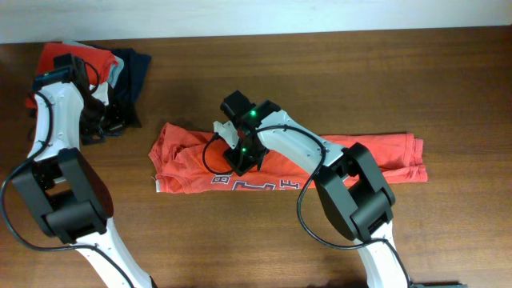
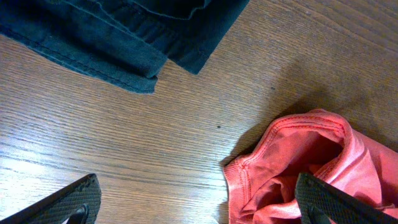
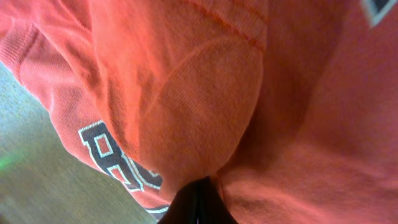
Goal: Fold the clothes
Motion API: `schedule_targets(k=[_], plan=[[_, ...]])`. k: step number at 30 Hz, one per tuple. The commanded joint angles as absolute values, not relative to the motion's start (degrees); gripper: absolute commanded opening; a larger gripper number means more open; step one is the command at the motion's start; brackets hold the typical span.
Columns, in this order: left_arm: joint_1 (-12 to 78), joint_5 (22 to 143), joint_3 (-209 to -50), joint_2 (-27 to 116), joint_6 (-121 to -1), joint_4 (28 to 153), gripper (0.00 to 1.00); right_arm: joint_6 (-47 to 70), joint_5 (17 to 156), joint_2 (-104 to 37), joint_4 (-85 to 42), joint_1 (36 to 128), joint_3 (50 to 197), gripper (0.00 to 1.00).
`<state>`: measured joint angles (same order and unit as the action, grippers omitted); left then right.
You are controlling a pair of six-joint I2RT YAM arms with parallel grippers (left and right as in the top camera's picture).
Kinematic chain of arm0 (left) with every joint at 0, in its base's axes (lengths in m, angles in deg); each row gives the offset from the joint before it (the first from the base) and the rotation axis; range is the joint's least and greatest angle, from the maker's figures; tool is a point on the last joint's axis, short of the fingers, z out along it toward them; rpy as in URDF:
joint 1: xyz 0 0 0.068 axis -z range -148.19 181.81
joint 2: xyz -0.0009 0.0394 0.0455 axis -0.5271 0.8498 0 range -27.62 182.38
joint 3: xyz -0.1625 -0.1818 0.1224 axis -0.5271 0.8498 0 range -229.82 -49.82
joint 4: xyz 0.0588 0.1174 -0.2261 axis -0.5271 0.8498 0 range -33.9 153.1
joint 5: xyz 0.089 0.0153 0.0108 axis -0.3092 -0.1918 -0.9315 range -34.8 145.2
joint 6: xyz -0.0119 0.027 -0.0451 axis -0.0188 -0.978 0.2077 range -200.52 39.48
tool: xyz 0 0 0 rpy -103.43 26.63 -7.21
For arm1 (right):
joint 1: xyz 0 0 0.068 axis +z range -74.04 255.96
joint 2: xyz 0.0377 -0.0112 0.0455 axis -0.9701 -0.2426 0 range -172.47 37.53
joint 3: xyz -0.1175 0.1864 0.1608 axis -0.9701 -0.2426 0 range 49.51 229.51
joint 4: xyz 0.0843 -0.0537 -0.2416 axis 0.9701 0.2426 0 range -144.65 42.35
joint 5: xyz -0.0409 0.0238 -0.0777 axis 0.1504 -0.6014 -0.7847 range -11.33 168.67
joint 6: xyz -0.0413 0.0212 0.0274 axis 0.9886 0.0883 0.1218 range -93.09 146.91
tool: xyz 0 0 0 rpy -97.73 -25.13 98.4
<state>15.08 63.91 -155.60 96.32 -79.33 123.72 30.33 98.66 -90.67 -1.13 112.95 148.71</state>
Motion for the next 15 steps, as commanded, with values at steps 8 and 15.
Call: schedule_targets(k=[8,15], plan=[[15.04,63.72,-156.58,94.07,-78.78,123.61,0.99,30.26,98.38,-88.59,6.43,110.55,164.18,0.04],[15.02,63.72,-156.58,94.07,-78.78,123.61,0.99,30.26,98.57,-89.6,5.38,112.47,163.81,0.04]])
